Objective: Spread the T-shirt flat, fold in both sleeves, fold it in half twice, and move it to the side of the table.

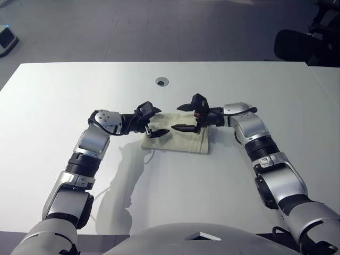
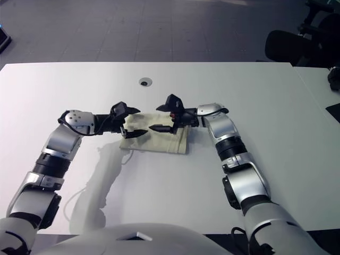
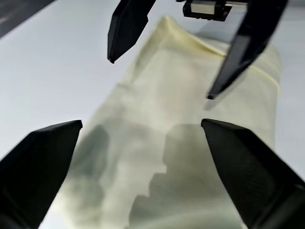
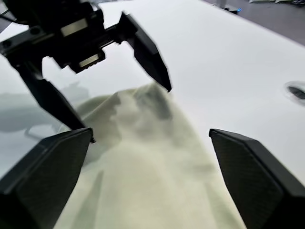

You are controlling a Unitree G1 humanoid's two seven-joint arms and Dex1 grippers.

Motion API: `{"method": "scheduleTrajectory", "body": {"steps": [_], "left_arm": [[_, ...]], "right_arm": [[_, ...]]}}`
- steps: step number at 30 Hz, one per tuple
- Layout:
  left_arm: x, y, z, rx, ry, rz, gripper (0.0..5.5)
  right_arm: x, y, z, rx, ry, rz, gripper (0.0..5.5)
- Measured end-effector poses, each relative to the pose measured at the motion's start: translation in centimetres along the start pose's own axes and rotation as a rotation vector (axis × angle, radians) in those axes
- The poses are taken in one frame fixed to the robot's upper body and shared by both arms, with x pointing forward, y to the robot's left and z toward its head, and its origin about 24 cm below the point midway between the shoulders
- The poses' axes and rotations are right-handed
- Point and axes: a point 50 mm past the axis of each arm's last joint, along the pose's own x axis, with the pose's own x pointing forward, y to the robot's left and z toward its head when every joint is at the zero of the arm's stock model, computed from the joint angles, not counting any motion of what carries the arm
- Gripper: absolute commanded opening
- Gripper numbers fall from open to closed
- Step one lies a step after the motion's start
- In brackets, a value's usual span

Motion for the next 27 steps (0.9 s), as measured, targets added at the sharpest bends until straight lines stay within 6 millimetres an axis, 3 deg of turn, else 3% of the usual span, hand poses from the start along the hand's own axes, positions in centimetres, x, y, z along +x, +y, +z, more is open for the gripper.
{"method": "scheduleTrajectory", "body": {"steps": [5, 10, 13, 18, 23, 27], "left_arm": [[0.9, -0.3, -2.2, -0.036, 0.048, -0.032, 5.4], [1.8, 1.0, -2.0, -0.045, 0.064, -0.014, 5.4], [1.9, 0.9, -1.3, -0.138, -0.003, -0.032, 5.4], [-1.0, 0.7, 4.0, -0.244, -0.318, -0.21, 5.4], [-5.3, 2.3, 4.7, -0.258, -0.361, -0.148, 5.4], [-6.7, 3.3, 5.5, -0.244, -0.399, -0.009, 5.4]], "right_arm": [[0.5, 0.3, -1.7, 0.016, 0.053, 0.043, 5.39], [0.3, 0.6, -3.4, 0.04, 0.085, 0.07, 5.39], [-0.2, 0.6, -4.0, 0.026, 0.094, 0.062, 5.39], [-2.0, -0.6, -5.5, 0.034, 0.087, -0.109, 5.39], [-4.3, -1.1, -6.9, 0.062, 0.046, -0.292, 5.39], [-6.8, -1.7, -8.2, 0.121, 0.006, -0.557, 5.39]]}}
